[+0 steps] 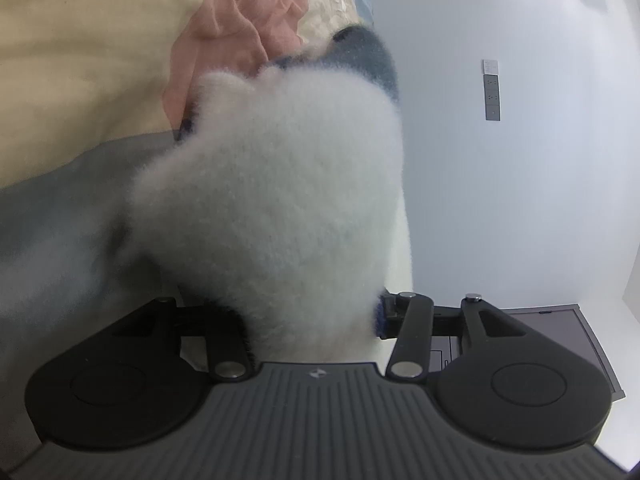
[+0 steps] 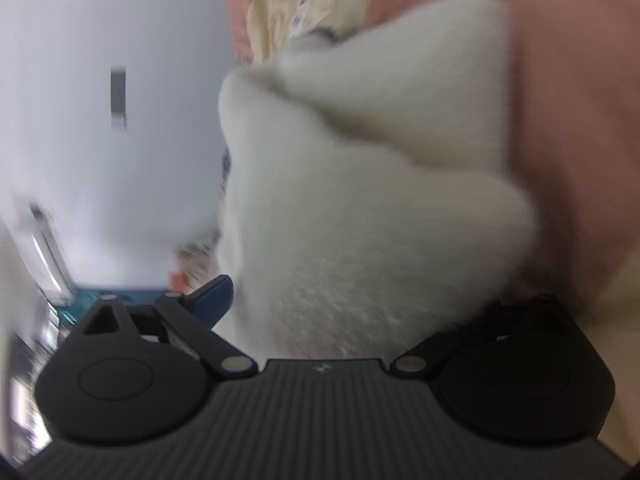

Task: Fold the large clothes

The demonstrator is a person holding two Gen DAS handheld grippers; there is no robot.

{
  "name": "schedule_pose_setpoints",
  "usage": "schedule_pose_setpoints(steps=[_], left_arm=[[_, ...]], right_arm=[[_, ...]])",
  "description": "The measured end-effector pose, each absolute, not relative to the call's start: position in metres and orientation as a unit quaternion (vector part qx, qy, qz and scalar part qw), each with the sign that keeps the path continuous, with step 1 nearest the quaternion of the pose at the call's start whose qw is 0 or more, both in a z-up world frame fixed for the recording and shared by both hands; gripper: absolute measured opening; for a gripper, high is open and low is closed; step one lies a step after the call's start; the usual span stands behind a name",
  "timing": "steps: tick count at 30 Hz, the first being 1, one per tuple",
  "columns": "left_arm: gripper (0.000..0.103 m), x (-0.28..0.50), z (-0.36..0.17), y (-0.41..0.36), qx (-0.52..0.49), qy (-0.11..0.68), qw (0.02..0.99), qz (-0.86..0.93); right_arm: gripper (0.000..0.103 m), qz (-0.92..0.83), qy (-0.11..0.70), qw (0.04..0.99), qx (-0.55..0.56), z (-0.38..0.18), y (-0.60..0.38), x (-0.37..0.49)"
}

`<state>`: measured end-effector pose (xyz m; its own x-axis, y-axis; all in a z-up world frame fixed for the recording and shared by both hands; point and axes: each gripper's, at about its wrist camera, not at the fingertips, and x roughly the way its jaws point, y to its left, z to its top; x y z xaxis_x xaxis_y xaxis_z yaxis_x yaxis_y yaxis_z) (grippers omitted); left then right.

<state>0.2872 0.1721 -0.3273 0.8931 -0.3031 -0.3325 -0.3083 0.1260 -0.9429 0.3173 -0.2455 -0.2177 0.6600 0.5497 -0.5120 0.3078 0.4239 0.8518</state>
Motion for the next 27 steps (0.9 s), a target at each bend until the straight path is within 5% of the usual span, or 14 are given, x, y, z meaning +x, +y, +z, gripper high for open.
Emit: schedule_pose_setpoints(steps=[5,8,27], left_arm=[[0.051,0.285,-0.318,0.167,-0.634,0.228,0.739,0.0],[0.048,0.28,-0.311,0.164,-0.627,0.222,0.747,-0.004],[0.048,0.274,-0.22,0.1,-0.578,0.216,0.776,-0.131]], right_arm=[[0.061,0.085,0.39,0.79,0.465,-0.197,-0.24,0.311],[0.051,0.097,0.37,0.826,0.414,-0.178,-0.24,0.304],[0.05,0.17,0.261,0.871,0.381,-0.089,-0.321,0.28]])
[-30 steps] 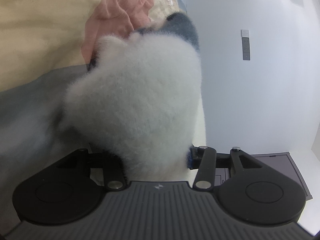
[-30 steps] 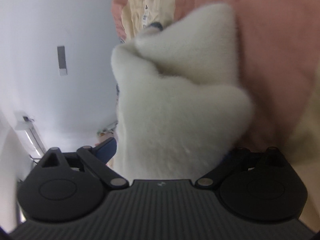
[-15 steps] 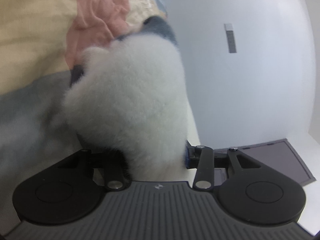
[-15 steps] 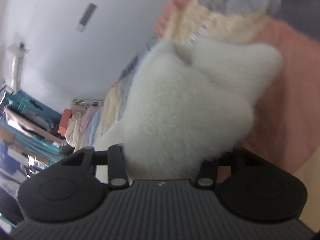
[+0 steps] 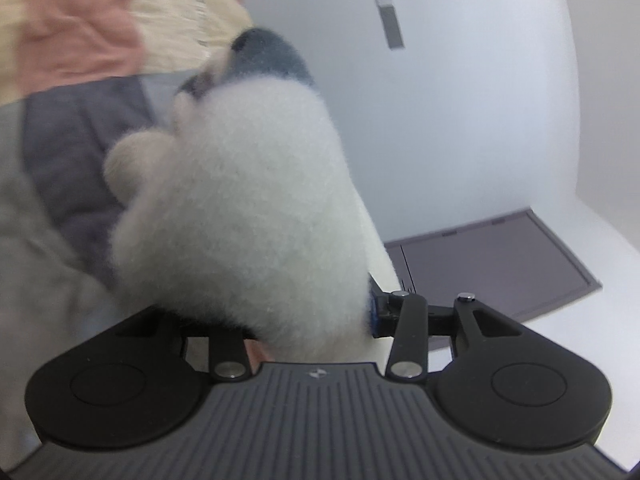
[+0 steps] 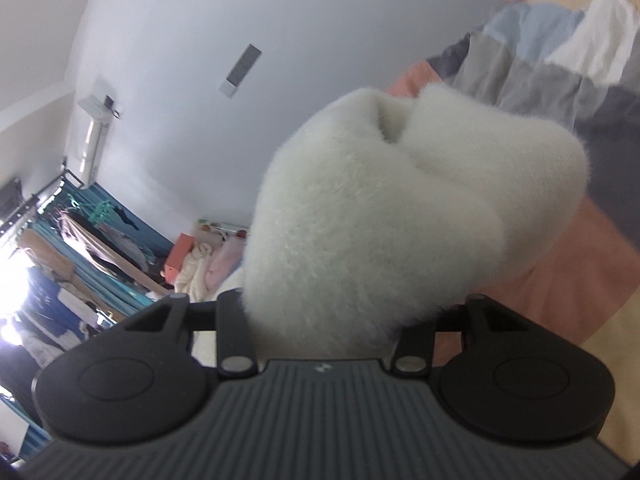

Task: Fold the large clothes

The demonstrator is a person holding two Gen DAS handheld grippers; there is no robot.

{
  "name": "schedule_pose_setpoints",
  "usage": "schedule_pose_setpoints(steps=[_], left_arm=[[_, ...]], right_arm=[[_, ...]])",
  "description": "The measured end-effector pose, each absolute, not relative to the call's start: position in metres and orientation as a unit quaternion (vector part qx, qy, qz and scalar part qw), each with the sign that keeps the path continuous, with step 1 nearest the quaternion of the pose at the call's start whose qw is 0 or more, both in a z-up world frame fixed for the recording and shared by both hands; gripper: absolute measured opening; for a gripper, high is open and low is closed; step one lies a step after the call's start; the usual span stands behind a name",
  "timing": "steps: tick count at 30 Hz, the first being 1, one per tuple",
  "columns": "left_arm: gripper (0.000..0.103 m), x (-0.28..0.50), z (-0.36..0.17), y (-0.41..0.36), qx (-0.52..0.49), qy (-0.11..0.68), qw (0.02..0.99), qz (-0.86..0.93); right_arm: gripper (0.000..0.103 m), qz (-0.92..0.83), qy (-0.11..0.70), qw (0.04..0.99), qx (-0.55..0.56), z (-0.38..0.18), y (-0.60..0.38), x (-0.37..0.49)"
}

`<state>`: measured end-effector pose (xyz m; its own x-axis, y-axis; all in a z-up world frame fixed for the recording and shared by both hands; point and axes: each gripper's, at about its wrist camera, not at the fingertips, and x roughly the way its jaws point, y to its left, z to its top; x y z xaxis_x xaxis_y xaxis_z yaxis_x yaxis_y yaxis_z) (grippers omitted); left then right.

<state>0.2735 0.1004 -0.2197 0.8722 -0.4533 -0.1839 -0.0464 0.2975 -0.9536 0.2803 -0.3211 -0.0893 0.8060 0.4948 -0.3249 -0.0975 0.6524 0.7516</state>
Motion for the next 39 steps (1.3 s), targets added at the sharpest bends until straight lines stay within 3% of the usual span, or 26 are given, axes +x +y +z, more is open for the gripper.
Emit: schedule_pose_setpoints(steps=[11,17,24,39], left_arm=[[0.048,0.389,-0.131,0.004,-0.53,0.23,0.793,-0.192],[0.048,0.467,-0.112,-0.058,-0.513,0.241,0.797,-0.21],[0.048,0.545,-0.139,-0.11,-0.467,0.289,0.809,-0.211],[0.048,0.633,-0.278,-0.145,-0.441,0.356,0.8,-0.199]], right_arm=[[0.05,0.176,0.191,0.87,0.419,-0.031,-0.421,0.331],[0.05,0.155,0.173,0.866,0.444,-0.024,-0.477,0.379],[0.05,0.126,0.191,0.854,0.467,-0.066,-0.522,0.421],[0.05,0.073,0.242,0.843,0.474,-0.191,-0.542,0.461]])
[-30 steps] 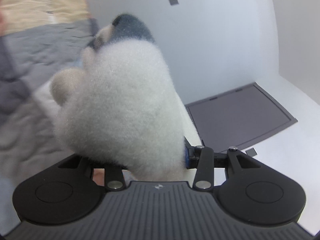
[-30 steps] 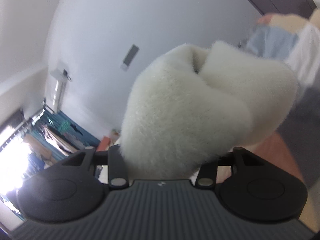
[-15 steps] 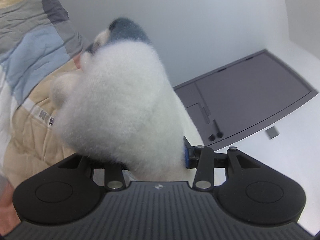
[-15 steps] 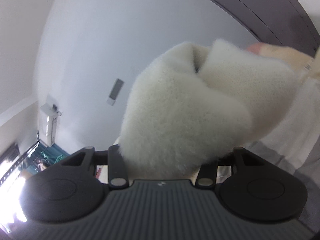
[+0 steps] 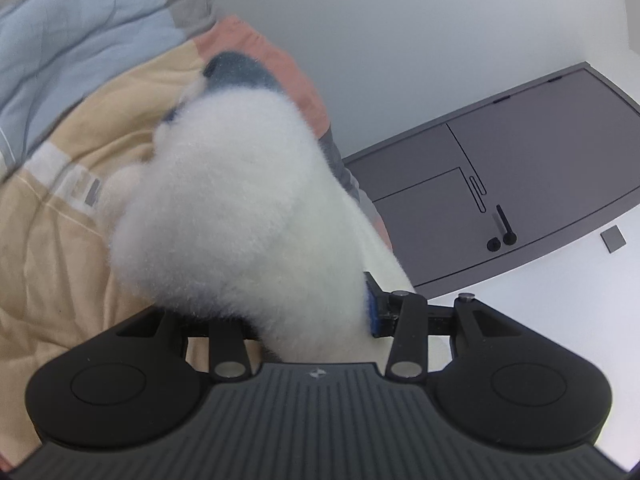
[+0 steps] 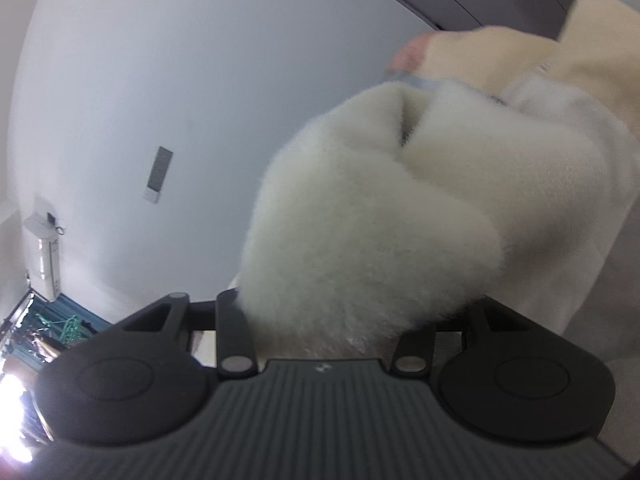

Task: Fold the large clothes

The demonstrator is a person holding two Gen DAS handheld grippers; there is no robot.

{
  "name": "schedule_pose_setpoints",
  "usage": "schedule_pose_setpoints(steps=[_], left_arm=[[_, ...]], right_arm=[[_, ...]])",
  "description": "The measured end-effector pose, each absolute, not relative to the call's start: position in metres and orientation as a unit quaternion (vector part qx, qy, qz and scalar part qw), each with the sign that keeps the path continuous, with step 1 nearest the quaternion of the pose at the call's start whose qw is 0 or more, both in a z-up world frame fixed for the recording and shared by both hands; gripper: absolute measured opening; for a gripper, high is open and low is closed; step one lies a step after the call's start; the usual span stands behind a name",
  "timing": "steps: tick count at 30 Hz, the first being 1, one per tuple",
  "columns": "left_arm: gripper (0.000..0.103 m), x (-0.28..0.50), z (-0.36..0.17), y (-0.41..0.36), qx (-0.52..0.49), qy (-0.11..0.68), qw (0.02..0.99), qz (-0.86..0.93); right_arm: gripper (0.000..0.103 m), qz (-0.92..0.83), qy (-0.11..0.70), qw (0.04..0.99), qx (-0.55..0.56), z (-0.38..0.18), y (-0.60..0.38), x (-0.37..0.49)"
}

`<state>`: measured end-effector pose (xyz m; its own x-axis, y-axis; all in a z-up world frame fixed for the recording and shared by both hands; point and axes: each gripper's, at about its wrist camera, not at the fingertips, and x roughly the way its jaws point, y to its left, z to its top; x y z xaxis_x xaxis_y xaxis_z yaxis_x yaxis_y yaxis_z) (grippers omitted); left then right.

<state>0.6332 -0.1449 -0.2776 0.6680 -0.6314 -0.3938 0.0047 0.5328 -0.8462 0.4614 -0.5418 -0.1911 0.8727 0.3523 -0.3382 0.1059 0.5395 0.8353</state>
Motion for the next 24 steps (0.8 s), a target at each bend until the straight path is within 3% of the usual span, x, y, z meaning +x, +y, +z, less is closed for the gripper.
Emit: schedule_pose_setpoints(steps=[12,16,20,24], left_arm=[[0.05,0.616,-0.309,-0.133,-0.457,0.363,0.783,-0.216],[0.057,0.587,-0.309,-0.124,-0.468,0.368,0.772,-0.223],[0.058,0.544,-0.306,-0.105,-0.449,0.375,0.784,-0.206],[0.057,0.507,-0.281,-0.091,-0.361,0.372,0.838,-0.171]], right_arm=[[0.065,0.087,0.219,0.819,0.523,-0.237,-0.547,0.442],[0.065,0.073,0.231,0.818,0.521,-0.229,-0.548,0.44],[0.065,0.064,0.239,0.815,0.524,-0.233,-0.55,0.411],[0.062,0.047,0.242,0.826,0.507,-0.227,-0.549,0.368]])
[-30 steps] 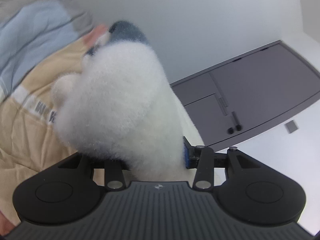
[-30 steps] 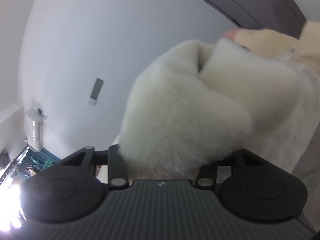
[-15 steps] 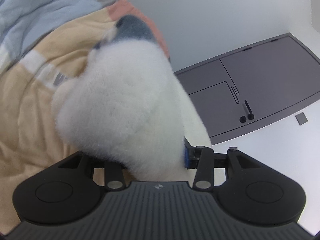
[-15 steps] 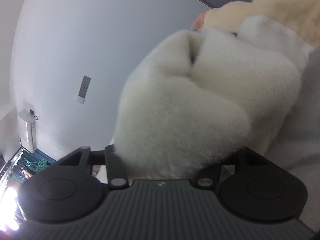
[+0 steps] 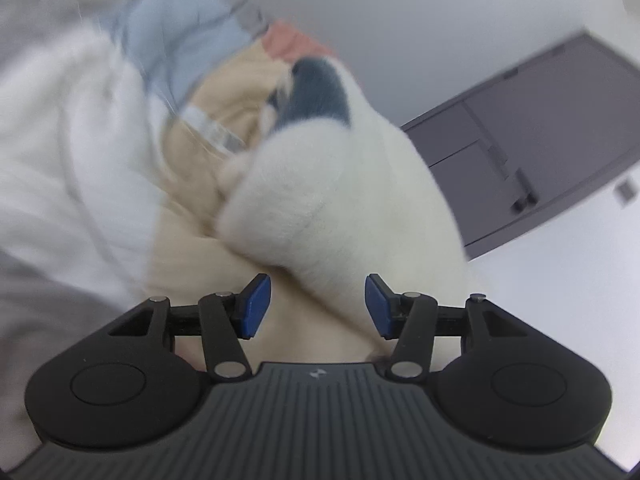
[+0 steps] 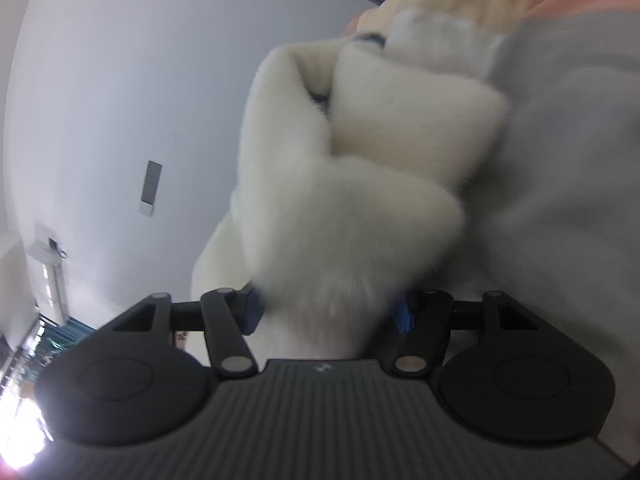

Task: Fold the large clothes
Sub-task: 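Release the folded sweater and raise both open tools away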

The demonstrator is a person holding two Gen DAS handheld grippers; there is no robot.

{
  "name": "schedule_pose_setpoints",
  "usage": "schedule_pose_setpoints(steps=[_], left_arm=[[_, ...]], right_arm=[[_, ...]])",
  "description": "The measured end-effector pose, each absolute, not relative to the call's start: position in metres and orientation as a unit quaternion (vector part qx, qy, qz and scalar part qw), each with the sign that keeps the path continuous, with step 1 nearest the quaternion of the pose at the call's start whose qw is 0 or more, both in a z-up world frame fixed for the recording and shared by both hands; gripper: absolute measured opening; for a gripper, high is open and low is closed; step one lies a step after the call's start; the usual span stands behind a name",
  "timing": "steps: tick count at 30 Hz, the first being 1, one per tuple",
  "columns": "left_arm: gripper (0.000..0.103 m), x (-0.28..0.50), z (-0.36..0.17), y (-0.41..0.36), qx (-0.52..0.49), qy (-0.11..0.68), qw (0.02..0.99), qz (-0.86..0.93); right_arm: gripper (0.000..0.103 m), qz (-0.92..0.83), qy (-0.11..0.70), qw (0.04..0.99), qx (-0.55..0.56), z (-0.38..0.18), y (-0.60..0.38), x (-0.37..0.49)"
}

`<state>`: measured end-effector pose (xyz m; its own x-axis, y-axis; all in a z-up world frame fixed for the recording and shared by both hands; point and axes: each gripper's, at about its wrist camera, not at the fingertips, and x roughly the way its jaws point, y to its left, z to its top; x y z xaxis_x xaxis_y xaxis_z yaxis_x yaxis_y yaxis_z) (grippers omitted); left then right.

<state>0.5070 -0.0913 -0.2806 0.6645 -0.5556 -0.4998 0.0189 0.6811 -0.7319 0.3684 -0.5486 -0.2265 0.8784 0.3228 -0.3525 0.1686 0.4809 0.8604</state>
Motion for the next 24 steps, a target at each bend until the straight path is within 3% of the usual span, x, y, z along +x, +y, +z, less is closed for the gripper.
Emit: schedule_pose_setpoints(steps=[5,15,24], left_arm=[[0.057,0.474,-0.23,-0.094,-0.273,0.368,0.874,-0.162],[0.058,0.383,-0.081,-0.133,-0.099,0.274,0.941,-0.17],[0.059,0.28,-0.01,-0.146,-0.009,0.197,0.969,-0.151]], right_arm=[[0.064,0.036,0.248,0.851,0.461,-0.193,-0.543,0.319],[0.064,0.074,0.152,0.922,0.348,-0.039,-0.515,0.256],[0.064,0.096,0.102,0.961,0.239,0.034,-0.471,0.175]])
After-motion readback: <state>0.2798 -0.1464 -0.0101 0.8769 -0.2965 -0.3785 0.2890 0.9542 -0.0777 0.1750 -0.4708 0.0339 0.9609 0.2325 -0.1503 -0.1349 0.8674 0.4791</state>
